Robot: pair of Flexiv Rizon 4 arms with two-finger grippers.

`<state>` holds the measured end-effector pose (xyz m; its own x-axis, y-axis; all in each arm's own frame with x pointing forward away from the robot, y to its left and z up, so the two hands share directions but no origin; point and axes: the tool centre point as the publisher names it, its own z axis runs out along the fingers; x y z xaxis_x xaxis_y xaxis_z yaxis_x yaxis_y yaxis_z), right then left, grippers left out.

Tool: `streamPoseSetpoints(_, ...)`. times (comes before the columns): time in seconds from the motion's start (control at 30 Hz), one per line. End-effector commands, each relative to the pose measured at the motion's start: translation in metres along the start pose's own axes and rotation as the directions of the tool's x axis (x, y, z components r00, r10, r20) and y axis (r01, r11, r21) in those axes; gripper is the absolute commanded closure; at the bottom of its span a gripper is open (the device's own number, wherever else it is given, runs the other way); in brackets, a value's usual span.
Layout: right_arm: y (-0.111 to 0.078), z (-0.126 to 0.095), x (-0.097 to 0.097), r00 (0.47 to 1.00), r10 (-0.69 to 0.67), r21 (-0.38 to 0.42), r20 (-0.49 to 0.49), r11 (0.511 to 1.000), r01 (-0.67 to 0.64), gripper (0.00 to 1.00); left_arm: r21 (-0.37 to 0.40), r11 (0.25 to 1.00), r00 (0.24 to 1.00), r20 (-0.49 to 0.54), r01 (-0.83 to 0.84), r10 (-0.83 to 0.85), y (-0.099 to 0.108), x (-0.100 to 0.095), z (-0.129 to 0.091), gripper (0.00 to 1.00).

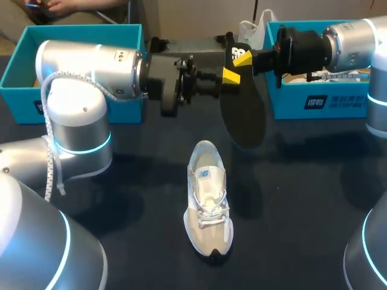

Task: Take the shoe out of the shoebox, open the shoe tongue, remove and reinsert the insole, then place the shoe into the shoebox

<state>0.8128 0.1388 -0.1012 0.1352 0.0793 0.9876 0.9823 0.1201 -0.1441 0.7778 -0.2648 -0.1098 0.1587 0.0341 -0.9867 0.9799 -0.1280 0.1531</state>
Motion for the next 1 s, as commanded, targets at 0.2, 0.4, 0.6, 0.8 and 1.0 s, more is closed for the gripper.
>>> streamPoseSetpoints(0.2,-0.0005,0.0007,0.0004,1.000,0.001,-0.002,0.003,1.000,-0.001,1.00,0.022,1.000,1.000,-0.009,-0.014,0.014,0.0049,0.0001,0.0005,0.76)
streamPoseSetpoints(0.4,-0.0005,0.0007,0.0004,1.000,0.001,-0.002,0.003,1.000,-0.001,1.00,0.036,0.999,1.000,-0.011,-0.017,0.018,0.0037,-0.0006,0.0024,0.75)
streamPoseSetpoints(0.6,-0.0005,0.0007,0.0004,1.000,0.001,-0.002,0.003,1.000,-0.001,1.00,0.035,0.999,0.999,-0.035,-0.027,0.028,0.0025,0.0003,0.0027,0.76)
streamPoseSetpoints(0.8,-0.0005,0.0007,0.0004,1.000,0.001,-0.002,0.003,1.000,-0.001,1.00,0.032,0.999,0.998,-0.049,-0.029,0.031,0.0009,0.0009,0.0034,0.82)
streamPoseSetpoints(1.0,-0.0005,0.0007,0.0004,1.000,0.001,-0.002,0.003,1.000,-0.001,1.00,0.029,0.999,0.998,-0.059,-0.031,0.033,-0.0001,0.0026,0.0047,1.00)
